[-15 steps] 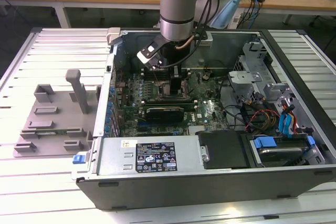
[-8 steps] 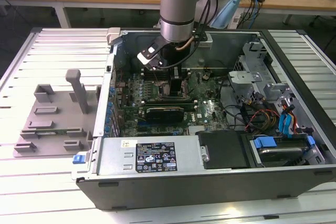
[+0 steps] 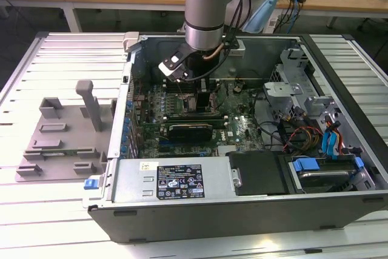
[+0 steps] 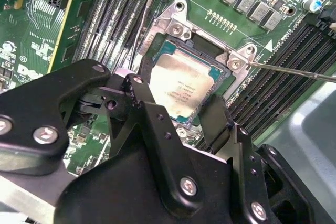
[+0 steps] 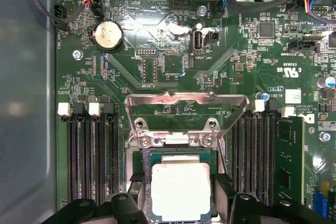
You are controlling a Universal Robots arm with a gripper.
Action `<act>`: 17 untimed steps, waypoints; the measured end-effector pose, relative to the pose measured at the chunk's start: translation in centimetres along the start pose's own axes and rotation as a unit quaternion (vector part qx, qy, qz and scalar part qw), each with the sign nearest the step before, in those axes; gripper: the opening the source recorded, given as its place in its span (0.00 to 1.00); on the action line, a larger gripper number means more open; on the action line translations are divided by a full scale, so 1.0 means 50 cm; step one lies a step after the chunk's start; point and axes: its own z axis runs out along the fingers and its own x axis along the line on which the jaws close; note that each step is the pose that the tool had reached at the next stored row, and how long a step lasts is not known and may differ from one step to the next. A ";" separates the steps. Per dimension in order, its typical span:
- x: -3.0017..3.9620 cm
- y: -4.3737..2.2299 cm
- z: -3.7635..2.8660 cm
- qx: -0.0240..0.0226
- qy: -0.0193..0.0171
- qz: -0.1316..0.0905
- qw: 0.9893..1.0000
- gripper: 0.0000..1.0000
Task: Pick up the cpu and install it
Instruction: 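Place the cpu into insertion slot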
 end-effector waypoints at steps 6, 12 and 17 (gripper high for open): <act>0.000 0.000 0.001 0.000 0.006 0.000 1.000 0.54; 0.000 0.000 0.006 0.000 0.005 0.004 1.000 0.54; 0.001 0.000 0.007 0.000 0.006 0.005 1.000 0.55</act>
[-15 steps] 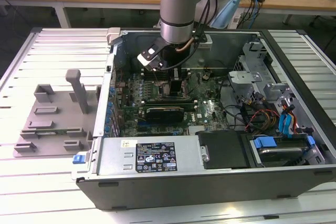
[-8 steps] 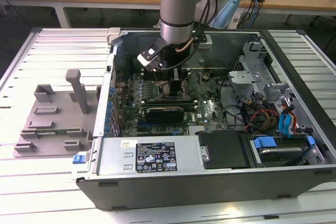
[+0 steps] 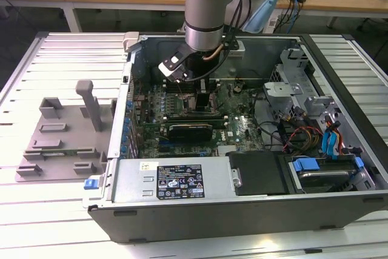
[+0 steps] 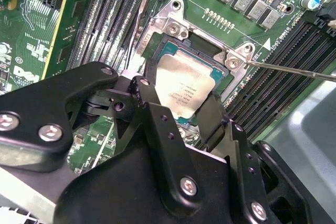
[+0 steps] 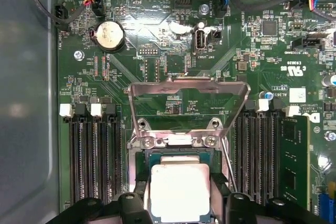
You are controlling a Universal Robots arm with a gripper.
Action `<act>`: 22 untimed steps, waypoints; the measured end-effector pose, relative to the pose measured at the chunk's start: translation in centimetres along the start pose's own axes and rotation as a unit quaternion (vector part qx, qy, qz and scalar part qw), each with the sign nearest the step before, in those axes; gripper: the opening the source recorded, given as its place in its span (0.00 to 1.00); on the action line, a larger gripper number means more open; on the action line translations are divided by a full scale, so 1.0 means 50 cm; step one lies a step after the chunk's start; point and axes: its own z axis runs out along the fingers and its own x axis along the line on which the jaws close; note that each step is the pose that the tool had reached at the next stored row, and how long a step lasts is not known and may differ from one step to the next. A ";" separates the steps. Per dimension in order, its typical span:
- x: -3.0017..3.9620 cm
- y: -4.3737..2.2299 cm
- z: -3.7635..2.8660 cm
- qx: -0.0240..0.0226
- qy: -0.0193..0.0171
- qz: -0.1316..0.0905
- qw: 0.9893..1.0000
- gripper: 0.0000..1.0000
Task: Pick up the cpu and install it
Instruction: 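Place the cpu into insertion slot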
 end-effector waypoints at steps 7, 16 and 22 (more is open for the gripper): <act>-0.002 0.000 -0.037 0.001 -0.001 0.000 1.000 0.61; -0.002 0.000 -0.042 0.001 -0.001 0.000 1.000 0.29; -0.002 -0.001 -0.044 0.001 -0.001 0.000 1.000 0.11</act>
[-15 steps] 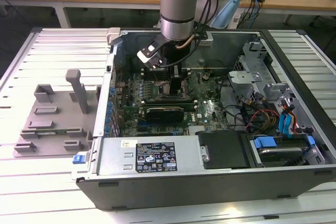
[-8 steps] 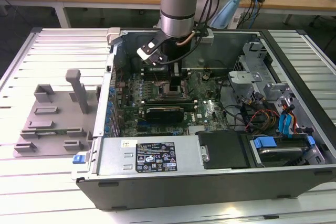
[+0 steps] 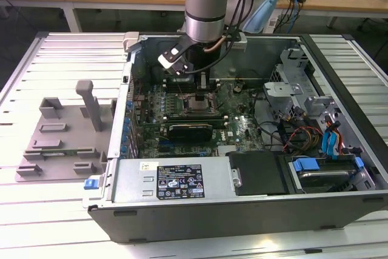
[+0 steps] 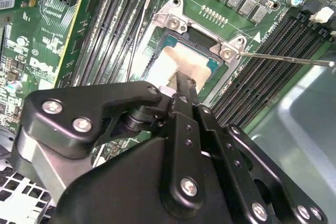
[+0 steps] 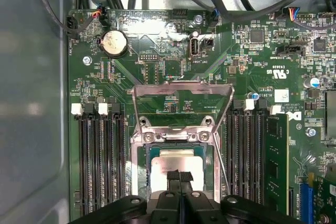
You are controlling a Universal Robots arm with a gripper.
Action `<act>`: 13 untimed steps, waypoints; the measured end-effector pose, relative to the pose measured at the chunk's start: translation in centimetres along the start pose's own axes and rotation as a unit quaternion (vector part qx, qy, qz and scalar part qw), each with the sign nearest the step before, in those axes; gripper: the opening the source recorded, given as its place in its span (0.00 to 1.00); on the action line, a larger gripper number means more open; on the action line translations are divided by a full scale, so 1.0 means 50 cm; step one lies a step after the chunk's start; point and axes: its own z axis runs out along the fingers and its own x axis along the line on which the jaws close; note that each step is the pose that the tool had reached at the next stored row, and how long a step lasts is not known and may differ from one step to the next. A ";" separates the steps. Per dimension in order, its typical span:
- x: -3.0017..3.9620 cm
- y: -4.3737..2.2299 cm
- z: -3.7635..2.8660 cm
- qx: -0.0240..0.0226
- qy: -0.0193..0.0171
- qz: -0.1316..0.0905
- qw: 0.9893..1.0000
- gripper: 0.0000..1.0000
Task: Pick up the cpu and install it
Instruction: 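Place the cpu into insertion slot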
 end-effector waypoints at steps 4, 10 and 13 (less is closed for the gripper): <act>0.001 -0.001 0.012 0.000 0.003 0.000 1.000 0.11; 0.001 -0.001 0.022 0.000 0.003 0.000 1.000 0.11; 0.001 -0.001 0.027 0.001 0.004 0.000 1.000 0.11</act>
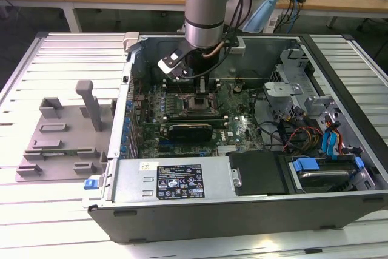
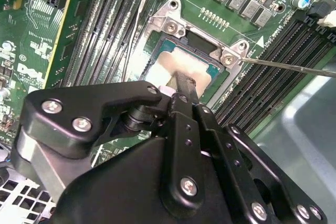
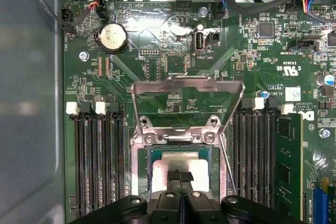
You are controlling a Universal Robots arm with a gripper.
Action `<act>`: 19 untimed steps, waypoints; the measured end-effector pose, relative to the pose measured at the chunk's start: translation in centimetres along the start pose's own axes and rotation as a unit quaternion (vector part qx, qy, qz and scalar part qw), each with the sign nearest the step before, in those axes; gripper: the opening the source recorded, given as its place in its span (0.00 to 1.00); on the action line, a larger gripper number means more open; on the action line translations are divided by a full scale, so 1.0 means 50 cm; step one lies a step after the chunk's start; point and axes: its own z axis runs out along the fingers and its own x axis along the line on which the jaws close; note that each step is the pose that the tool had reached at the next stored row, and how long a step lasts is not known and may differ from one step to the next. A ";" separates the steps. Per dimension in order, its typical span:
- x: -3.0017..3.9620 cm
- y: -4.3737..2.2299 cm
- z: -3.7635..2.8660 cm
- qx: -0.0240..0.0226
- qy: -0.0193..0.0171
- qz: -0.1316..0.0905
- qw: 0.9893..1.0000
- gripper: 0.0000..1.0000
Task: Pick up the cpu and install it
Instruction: 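Place the cpu into insertion slot, then close the cpu cover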
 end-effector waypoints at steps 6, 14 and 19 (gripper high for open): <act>0.001 0.001 -0.003 -0.001 0.002 0.000 1.000 0.11; -0.003 0.002 -0.088 0.000 0.000 0.000 1.000 0.11; -0.003 0.002 -0.093 0.000 0.000 0.000 1.000 0.11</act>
